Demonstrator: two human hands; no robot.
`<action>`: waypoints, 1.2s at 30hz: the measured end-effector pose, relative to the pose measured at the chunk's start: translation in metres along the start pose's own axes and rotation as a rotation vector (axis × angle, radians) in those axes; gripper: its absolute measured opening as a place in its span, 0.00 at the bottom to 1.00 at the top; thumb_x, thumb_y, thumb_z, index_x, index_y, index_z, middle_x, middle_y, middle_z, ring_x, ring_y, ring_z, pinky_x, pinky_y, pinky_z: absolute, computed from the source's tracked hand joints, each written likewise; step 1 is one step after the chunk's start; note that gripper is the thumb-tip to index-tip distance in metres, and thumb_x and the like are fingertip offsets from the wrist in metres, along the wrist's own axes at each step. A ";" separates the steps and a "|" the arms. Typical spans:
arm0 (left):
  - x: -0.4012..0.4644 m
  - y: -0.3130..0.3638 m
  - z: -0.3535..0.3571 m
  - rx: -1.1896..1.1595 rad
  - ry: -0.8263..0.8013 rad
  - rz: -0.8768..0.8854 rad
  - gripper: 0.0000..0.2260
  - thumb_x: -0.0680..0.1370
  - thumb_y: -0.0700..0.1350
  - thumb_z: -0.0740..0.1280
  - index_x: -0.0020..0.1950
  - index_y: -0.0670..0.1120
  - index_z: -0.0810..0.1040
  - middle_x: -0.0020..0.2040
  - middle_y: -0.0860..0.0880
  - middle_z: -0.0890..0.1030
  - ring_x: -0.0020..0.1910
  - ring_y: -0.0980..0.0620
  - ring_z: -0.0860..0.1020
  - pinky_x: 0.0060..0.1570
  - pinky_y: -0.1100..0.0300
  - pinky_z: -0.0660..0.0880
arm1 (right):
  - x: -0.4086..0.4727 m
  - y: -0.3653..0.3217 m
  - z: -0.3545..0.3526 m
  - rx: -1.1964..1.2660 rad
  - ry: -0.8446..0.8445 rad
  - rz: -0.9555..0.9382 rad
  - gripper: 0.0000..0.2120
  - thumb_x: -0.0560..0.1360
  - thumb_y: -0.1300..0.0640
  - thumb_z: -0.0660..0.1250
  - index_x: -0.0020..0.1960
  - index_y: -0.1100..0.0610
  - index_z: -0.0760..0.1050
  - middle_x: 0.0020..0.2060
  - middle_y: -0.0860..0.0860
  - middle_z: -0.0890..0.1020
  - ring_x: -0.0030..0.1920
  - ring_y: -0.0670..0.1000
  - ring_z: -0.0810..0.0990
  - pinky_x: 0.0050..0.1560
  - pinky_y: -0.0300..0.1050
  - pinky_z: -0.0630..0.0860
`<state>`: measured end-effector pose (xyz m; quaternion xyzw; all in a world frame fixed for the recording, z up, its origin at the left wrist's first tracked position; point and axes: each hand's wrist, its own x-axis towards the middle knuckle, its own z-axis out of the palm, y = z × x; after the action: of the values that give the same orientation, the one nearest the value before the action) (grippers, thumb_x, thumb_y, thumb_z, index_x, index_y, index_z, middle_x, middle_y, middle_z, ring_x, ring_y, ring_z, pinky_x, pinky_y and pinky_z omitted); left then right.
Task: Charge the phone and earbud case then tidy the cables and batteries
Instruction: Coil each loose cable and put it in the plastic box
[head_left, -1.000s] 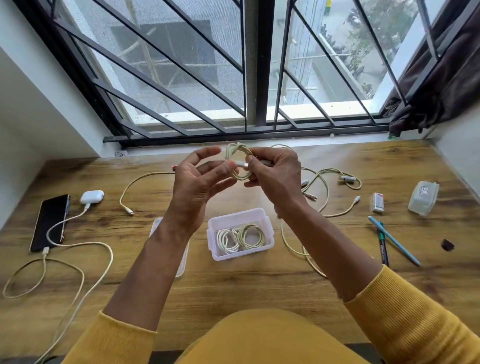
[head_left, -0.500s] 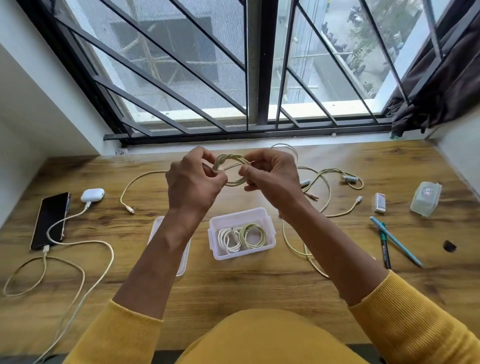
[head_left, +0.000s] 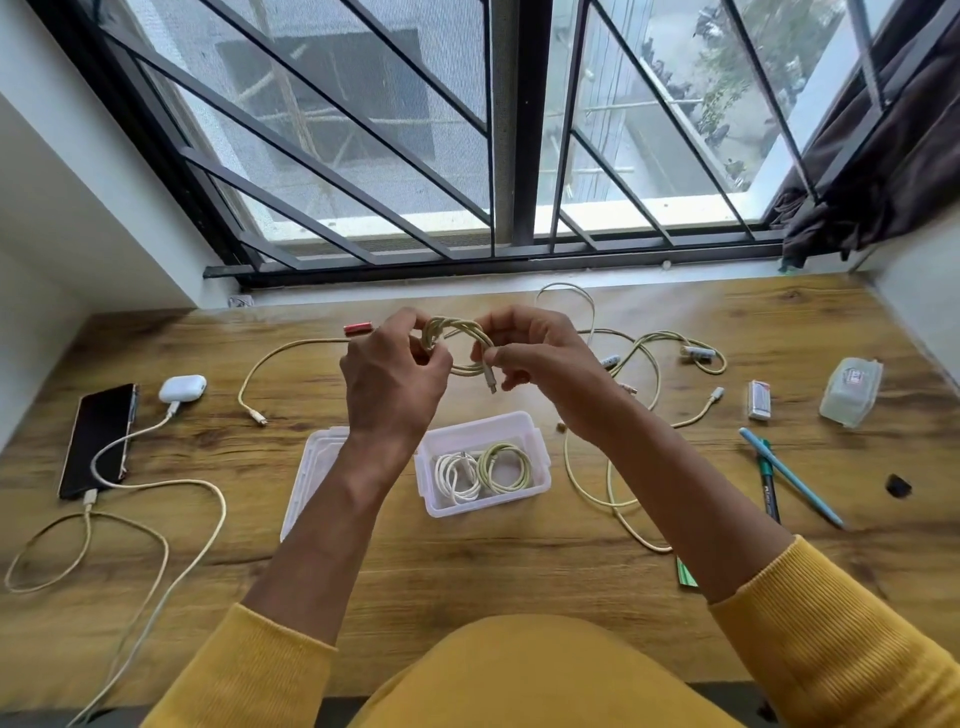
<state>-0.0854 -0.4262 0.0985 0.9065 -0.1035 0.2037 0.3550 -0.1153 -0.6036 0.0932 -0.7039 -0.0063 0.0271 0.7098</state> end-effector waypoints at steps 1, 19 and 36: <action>0.001 0.000 0.000 -0.002 0.006 0.006 0.05 0.77 0.47 0.75 0.51 0.48 0.85 0.41 0.49 0.87 0.39 0.48 0.86 0.49 0.51 0.83 | 0.000 0.000 0.001 0.039 -0.025 0.013 0.15 0.75 0.66 0.67 0.61 0.65 0.79 0.45 0.56 0.84 0.44 0.56 0.78 0.41 0.46 0.75; 0.001 -0.019 0.007 0.026 -0.236 0.037 0.07 0.79 0.48 0.69 0.49 0.49 0.87 0.40 0.51 0.86 0.41 0.48 0.84 0.44 0.56 0.78 | 0.003 0.005 0.006 -0.615 0.275 -0.226 0.08 0.74 0.64 0.74 0.51 0.55 0.85 0.42 0.48 0.86 0.38 0.47 0.86 0.43 0.51 0.86; -0.002 -0.040 -0.013 -0.879 -0.926 -0.302 0.14 0.83 0.42 0.68 0.66 0.38 0.81 0.66 0.37 0.82 0.69 0.39 0.79 0.65 0.33 0.78 | -0.002 0.009 -0.007 -0.582 0.335 -0.203 0.06 0.74 0.62 0.77 0.50 0.55 0.87 0.39 0.47 0.86 0.40 0.45 0.86 0.43 0.47 0.85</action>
<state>-0.0779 -0.3884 0.0826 0.6757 -0.1908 -0.3207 0.6358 -0.1168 -0.6110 0.0843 -0.8671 0.0327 -0.1626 0.4698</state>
